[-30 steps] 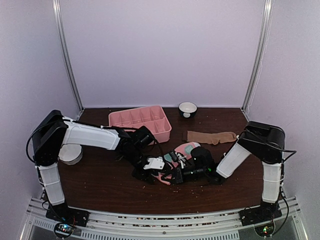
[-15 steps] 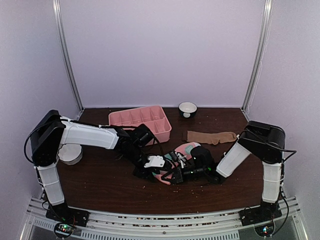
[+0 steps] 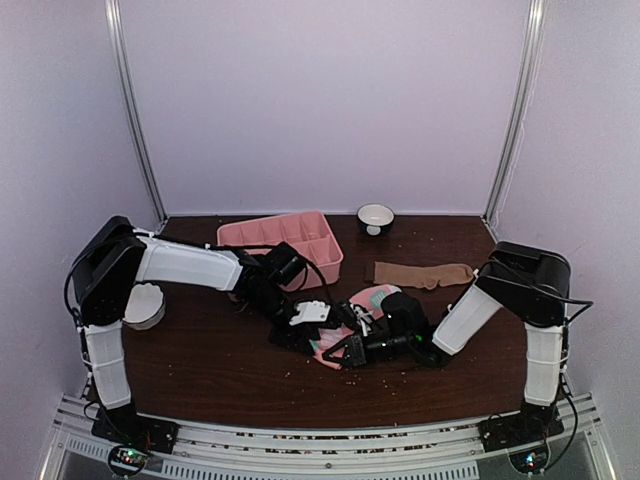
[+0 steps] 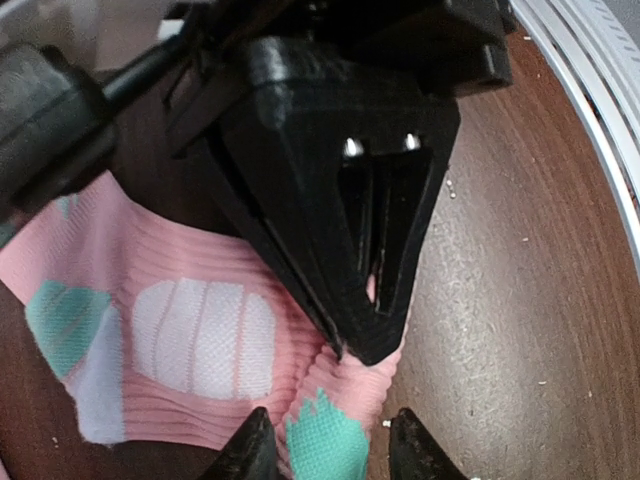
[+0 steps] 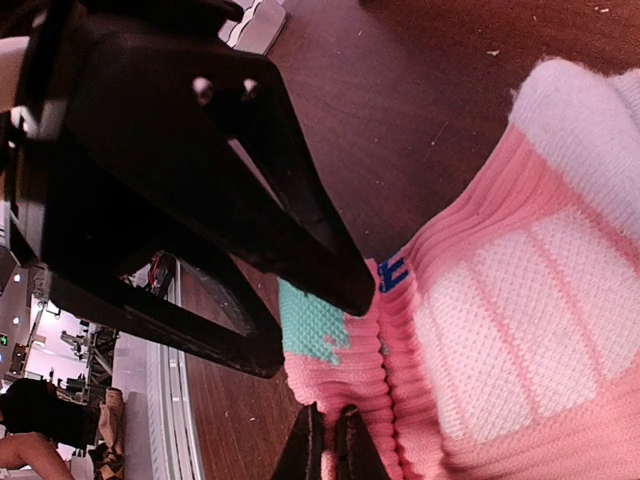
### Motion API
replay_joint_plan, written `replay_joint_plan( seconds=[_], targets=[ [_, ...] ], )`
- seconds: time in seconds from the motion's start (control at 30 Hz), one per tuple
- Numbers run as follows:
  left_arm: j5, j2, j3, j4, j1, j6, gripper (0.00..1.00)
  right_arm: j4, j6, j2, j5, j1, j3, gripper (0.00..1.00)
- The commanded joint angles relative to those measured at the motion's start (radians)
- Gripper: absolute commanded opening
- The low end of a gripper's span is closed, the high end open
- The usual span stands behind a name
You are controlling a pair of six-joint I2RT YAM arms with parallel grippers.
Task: Roll the socks
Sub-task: Roll the sock at the center of the board.
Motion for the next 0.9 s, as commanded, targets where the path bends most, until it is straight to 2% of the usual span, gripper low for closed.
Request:
replay_joint_plan(
  seconds=[0.0,0.2,0.37,0.43,0.5,0.57,0.87],
  targets=[
    [0.012,0.030,0.032,-0.025,-0.018,0.032,0.38,-0.297,-0.004,0.092,0.042,-0.024,-0.059,0.00],
    [-0.004,0.051,0.030,-0.034,-0.035,0.033,0.35,-0.283,0.007,0.095,0.036,-0.026,-0.062,0.00],
    [-0.010,0.057,0.025,-0.037,-0.037,0.026,0.27,-0.277,0.014,0.096,0.027,-0.027,-0.067,0.00],
    [-0.004,0.045,0.008,-0.034,-0.039,0.023,0.30,-0.275,0.016,0.097,0.022,-0.028,-0.067,0.00],
    [-0.006,0.019,-0.026,-0.009,-0.041,0.011,0.41,-0.275,0.015,0.096,0.020,-0.027,-0.068,0.00],
    [-0.010,-0.018,-0.050,0.007,-0.041,0.009,0.46,-0.275,0.015,0.097,0.018,-0.028,-0.070,0.00],
    [-0.018,-0.079,-0.090,0.056,-0.042,0.016,0.44,-0.275,0.014,0.098,0.001,-0.036,-0.069,0.00]
  ],
)
